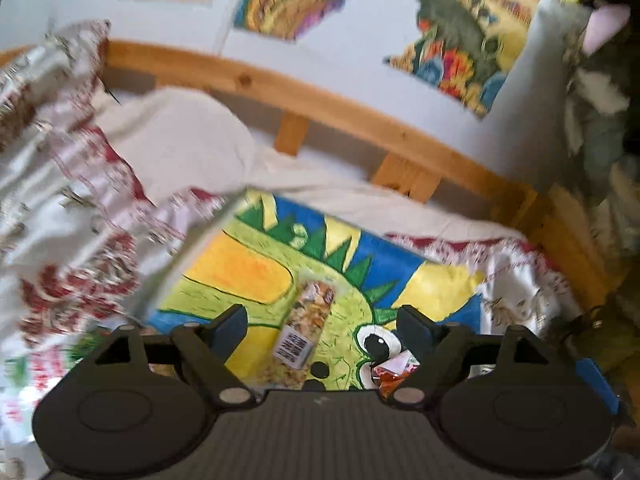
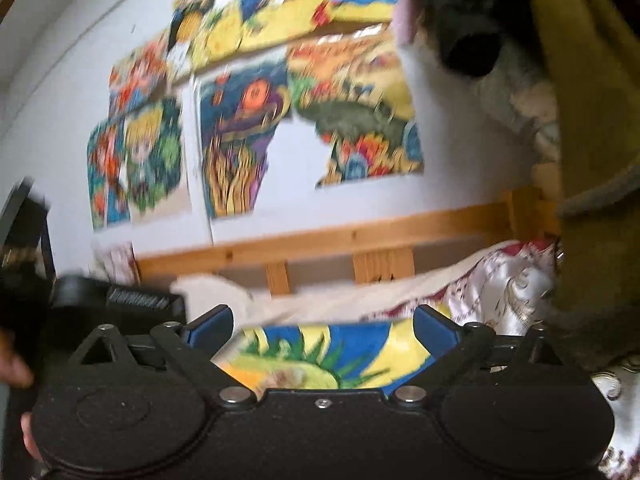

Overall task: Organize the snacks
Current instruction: 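Lift both tools away from the tin back above the snack pile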

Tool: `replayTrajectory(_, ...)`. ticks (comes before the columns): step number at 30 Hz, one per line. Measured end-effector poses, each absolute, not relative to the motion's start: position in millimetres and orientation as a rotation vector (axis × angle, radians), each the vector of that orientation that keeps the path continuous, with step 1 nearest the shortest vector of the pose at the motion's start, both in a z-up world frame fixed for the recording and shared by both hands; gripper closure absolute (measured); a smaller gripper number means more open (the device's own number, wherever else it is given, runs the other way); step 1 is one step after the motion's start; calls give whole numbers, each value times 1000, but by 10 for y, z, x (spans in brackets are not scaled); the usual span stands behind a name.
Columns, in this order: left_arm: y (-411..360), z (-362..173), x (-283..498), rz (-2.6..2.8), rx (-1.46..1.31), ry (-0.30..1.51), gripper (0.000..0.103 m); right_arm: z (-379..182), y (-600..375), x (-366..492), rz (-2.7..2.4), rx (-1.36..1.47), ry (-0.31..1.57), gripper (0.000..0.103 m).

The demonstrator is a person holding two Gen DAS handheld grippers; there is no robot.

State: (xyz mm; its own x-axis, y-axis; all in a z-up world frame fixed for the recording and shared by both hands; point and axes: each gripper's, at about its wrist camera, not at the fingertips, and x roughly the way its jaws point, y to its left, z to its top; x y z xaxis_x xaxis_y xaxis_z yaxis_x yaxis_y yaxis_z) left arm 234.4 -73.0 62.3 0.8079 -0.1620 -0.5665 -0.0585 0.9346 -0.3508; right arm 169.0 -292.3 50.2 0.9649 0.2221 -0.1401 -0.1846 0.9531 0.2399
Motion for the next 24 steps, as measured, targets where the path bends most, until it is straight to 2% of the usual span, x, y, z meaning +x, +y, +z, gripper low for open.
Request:
replayTrajectory(3, -623, 821, 2034, -54, -346, 577, 9, 710, -2902, 1447, 194, 242, 138, 3)
replayTrajectory(9, -487, 1100, 1420, -51, -303, 516, 4, 959, -2685, 870, 204, 240, 120, 1)
replayTrajectory(16, -225, 1186, 685, -56, -282, 474, 1, 1193, -2274, 334, 241, 102, 128, 1)
replayTrajectory(24, 100, 1168, 193, -24, -287, 428, 1, 1307, -2084, -63, 237, 51, 162, 1)
